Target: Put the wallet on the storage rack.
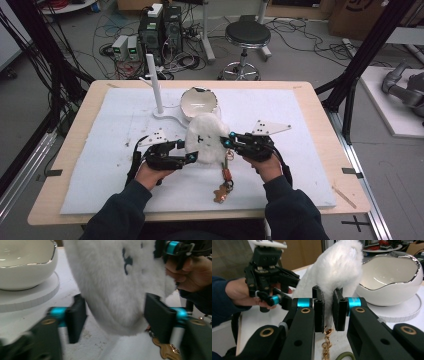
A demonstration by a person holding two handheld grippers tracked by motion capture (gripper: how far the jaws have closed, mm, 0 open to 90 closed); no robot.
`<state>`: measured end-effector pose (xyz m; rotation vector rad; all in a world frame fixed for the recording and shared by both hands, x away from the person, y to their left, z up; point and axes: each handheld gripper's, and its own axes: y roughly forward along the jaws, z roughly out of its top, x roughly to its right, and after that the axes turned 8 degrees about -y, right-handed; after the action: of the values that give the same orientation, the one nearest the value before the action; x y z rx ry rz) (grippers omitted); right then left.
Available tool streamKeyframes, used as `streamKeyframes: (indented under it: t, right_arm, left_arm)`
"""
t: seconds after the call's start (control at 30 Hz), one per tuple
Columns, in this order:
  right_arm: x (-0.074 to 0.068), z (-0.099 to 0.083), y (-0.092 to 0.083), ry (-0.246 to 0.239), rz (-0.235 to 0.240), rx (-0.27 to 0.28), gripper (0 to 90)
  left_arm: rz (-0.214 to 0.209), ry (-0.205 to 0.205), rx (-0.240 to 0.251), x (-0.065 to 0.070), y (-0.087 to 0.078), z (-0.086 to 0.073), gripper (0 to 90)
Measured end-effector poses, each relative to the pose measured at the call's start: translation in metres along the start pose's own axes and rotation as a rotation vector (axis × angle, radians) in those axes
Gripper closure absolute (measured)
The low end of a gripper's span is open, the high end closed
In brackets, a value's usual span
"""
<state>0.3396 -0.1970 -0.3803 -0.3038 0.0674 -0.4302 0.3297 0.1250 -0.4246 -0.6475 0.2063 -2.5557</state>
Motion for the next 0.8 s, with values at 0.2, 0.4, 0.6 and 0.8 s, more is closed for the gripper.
streamKeyframes:
  t: [0.2,0.4,0.6,0.8]
  right_arm:
    - [0.003,-0.002,0.0,-0.003,-0.011,-0.034,81.4]
    - [0.006,-0.01,0.009,-0.002,0.019,-0.15,61.6]
    - [0.014,-0.012,0.01,0.048,0.04,-0.1,31.4]
    - [0.013,-0.012,0.01,0.033,0.16,-0.09,57.4]
  left_arm:
    - [0.0,0.04,0.049,-0.001,-0.009,0.001,72.7]
    - [-0.039,0.112,0.086,-0.003,-0.022,0.005,77.2]
    - [-0.131,0.162,0.069,0.002,-0.024,0.006,77.8]
    - [-0.125,0.153,0.048,0.001,-0.024,0.007,77.8]
